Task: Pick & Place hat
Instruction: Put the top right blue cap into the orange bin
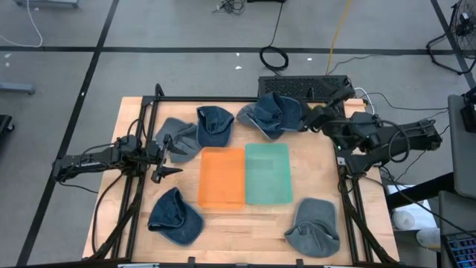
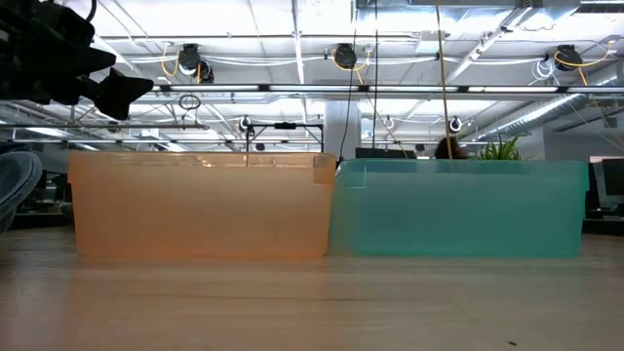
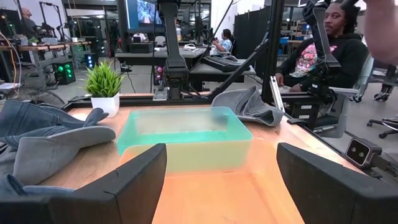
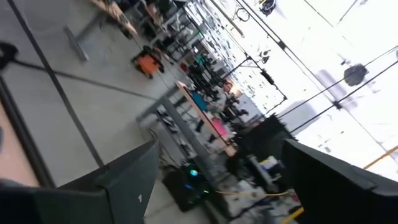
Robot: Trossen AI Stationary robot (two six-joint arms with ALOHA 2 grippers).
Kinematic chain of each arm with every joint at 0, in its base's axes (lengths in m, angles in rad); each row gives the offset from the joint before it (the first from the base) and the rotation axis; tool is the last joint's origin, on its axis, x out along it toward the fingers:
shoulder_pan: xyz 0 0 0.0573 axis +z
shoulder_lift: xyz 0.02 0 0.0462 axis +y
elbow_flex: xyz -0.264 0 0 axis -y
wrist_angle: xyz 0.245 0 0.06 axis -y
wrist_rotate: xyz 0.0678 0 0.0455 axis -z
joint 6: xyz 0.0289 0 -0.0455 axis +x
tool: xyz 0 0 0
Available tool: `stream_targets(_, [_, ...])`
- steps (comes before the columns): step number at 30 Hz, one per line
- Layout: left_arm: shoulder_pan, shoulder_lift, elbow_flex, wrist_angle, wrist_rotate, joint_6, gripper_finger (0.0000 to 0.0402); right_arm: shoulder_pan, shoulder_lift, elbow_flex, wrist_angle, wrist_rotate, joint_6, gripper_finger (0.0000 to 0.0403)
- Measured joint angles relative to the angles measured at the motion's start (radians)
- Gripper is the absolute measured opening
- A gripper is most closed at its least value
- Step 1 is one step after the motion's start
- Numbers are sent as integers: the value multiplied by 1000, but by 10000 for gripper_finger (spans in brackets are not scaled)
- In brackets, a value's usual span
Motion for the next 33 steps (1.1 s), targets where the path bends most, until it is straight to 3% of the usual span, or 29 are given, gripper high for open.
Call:
stream_targets(7, [0,0,0,0,0,0,310,-51,0,0,-1,-14,-137,325])
stream_targets(15, [0,0,0,0,0,0,310,-112,1,0,-7,-137,-237,325])
stream_targets(26, [0,0,0,0,0,0,310,-286,32,0,-23,-142,-328,325])
stream_targets(33, [0,0,0,0,0,0,310,-412,46,0,-70,-381,-427,325])
